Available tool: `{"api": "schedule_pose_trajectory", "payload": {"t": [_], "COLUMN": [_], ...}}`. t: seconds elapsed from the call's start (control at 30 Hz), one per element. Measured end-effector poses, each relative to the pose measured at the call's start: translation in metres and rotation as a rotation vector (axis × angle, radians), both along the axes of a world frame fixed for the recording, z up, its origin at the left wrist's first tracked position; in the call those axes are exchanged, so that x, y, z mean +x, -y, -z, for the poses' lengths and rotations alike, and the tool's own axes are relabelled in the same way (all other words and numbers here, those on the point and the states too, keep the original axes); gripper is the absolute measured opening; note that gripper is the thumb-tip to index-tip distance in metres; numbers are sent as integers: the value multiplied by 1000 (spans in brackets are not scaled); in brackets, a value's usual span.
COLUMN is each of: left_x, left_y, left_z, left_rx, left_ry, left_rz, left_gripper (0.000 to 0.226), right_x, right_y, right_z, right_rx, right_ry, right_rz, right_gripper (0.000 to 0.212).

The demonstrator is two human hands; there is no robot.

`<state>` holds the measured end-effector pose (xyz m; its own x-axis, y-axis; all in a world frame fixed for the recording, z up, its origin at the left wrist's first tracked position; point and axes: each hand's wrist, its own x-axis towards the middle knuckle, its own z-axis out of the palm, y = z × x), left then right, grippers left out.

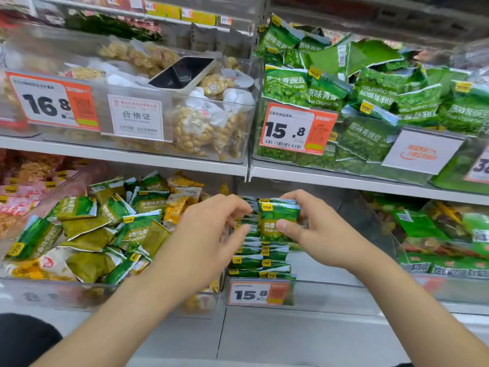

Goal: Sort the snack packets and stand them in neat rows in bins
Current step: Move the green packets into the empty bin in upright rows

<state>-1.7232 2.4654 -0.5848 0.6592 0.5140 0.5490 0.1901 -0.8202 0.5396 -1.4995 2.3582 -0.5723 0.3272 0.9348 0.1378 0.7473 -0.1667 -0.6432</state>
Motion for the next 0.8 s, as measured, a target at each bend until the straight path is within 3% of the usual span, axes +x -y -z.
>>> {"api": "schedule_pose_trajectory", "payload": {"t": [0.07,0.2,0.4,0.6,0.8], "left_x": [12,40,81,101,102], "left_y": [7,19,34,22,21], "left_z": [7,19,37,77,84], "left_rx": [129,193,152,177,178], "left_ry": [-100,-255,-498,-651,-678], "left_rz": [37,82,31,26,24], "left_gripper": [18,17,24,69,72], "right_x": [19,57,88,90,88], "right_y": [6,9,9,-1,-7], "right_z": [7,31,68,82,82], "right_rx": [-77,-271,-459,-410,-405], "right_ry": [72,69,14,67,150], "right_rz": [142,323,225,212,320], "right_gripper": [30,53,55,56,72]}}
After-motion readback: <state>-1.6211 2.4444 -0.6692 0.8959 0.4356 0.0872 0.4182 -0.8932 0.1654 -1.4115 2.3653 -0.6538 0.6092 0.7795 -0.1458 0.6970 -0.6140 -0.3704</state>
